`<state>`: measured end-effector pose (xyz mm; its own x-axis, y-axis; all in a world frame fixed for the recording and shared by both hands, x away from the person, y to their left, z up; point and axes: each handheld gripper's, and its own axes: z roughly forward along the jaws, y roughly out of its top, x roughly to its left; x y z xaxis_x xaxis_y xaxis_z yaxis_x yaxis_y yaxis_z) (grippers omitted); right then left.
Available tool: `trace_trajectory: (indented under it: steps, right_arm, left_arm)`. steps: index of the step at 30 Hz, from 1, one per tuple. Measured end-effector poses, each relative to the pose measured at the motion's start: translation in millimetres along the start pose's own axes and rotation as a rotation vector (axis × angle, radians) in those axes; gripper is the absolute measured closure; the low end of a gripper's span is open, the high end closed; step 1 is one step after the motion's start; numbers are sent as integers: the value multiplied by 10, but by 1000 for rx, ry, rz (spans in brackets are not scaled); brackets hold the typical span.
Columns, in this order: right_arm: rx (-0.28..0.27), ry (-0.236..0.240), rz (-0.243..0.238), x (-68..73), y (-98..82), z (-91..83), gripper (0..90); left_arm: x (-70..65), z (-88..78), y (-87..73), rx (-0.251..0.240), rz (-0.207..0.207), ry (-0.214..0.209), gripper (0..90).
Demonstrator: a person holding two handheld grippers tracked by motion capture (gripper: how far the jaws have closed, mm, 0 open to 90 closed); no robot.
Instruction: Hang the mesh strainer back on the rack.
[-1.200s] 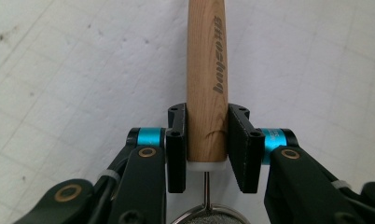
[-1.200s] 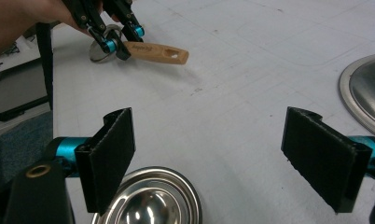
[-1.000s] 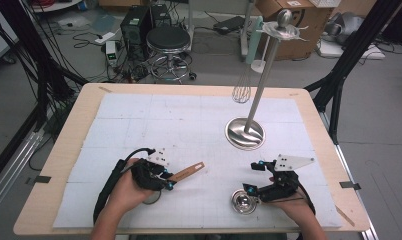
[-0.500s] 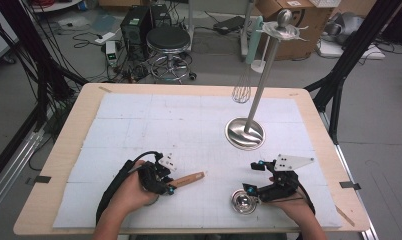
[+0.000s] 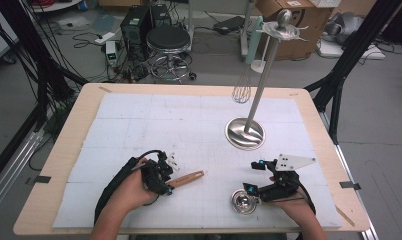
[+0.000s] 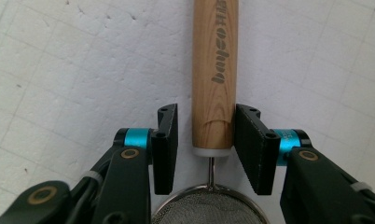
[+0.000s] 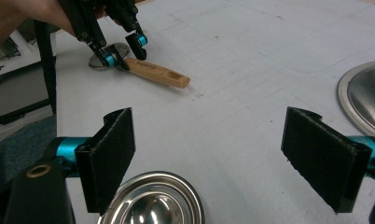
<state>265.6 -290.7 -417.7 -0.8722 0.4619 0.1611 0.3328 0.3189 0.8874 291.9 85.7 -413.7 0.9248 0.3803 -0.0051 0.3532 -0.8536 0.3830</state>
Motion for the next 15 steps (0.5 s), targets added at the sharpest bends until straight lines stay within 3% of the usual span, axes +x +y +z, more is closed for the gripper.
trace_trajectory:
  steps: [4, 15]
  right_arm:
    - [-3, 1, -2, 3, 4, 2, 167]
    - [7, 2, -3, 6, 0, 29, 167]
  left_arm:
    - [-32, 31, 62, 36, 19, 24, 616]
    - [-27, 68, 140, 60, 18, 14, 623]
